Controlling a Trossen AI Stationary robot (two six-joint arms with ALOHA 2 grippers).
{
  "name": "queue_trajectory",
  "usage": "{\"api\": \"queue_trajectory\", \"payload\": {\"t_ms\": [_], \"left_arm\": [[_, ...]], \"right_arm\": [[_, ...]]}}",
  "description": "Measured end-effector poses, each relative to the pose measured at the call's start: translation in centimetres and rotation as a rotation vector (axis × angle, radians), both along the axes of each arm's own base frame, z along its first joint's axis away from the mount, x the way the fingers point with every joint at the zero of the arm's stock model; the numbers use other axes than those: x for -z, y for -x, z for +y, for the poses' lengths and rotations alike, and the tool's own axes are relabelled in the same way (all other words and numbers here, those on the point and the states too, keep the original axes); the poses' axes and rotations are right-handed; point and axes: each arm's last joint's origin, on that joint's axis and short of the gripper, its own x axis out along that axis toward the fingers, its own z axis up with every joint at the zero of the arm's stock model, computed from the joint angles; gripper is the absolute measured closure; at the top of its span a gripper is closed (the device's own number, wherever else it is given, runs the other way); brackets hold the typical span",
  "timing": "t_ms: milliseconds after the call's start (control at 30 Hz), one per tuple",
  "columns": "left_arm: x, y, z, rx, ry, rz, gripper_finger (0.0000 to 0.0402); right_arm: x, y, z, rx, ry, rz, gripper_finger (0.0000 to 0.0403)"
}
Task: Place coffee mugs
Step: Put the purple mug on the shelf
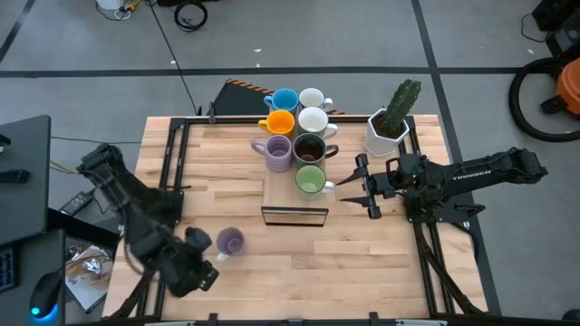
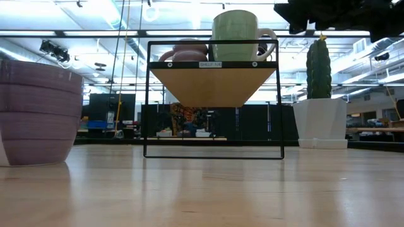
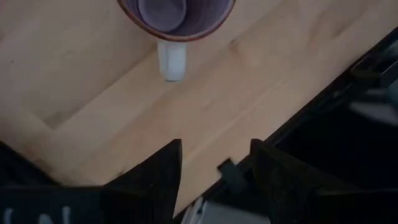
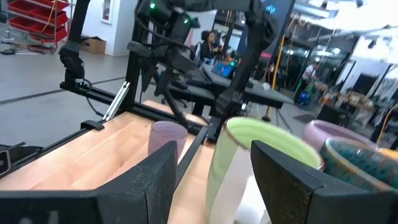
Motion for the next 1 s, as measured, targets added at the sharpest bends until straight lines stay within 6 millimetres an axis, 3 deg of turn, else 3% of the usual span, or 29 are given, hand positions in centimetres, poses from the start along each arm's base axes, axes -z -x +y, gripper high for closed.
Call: {"api": "queue_trajectory", "payload": {"t_ms": [200, 433, 1000], "left_arm": [[1.6, 1.9, -1.3, -0.122, -0.077, -0.066, 0.0205], [4.9, 0.3, -2.3, -0.161, -0.108, 0.047, 0.0205], [7.9, -1.9, -2.4, -0.034, -0.300, 0.051, 0.0205]], "right_arm": [[-0.4, 0.0, 0.0, 0.001, 0.024, -0.043, 0.0192], [-0.5, 0.0, 0.0, 0.002, 0.044, -0.057, 0.0192], [-0.5, 0.0, 0.0, 0.001, 0.030, -0.055, 0.0192]]}}
